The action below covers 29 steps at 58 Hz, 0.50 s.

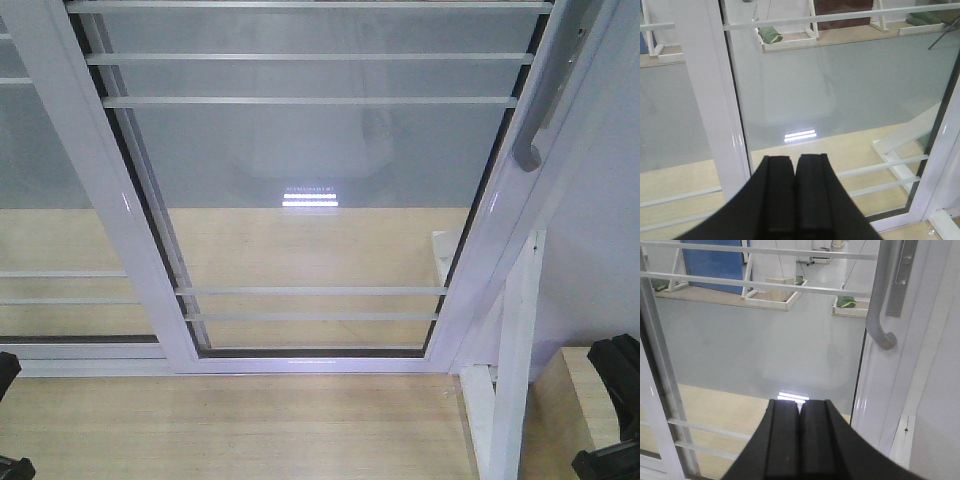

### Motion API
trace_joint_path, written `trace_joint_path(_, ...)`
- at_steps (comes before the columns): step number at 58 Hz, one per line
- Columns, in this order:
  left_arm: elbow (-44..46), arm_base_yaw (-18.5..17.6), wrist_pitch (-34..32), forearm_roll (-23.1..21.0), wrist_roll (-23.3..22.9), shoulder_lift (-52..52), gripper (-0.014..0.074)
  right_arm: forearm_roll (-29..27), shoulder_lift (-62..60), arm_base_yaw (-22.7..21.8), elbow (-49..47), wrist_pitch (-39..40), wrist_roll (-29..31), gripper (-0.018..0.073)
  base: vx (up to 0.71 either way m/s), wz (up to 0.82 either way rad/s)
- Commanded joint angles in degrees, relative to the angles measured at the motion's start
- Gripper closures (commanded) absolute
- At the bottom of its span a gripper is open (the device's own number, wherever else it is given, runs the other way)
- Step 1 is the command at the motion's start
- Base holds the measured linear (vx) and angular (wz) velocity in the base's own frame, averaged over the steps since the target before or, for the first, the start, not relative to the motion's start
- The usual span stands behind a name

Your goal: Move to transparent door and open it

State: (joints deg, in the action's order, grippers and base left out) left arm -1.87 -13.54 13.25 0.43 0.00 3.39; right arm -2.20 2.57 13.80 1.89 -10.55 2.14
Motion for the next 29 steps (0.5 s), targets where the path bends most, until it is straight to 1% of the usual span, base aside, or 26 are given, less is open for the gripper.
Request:
trace_joint_path(1, -0.37, -0.17, -4.42, -0.43, -0.33, 0.89, 0.0594, 0.08, 1.03, -0.17, 0.00, 4.59, 0.00, 0.0561, 0.00, 0.00)
trace_joint_path(29, -0.37, -0.17, -4.42, -0.43, -0.33, 0.89, 0.0594, 0.08, 1.03, -0.17, 0.00, 4.80, 0.00, 0.0561, 0.00, 0.00)
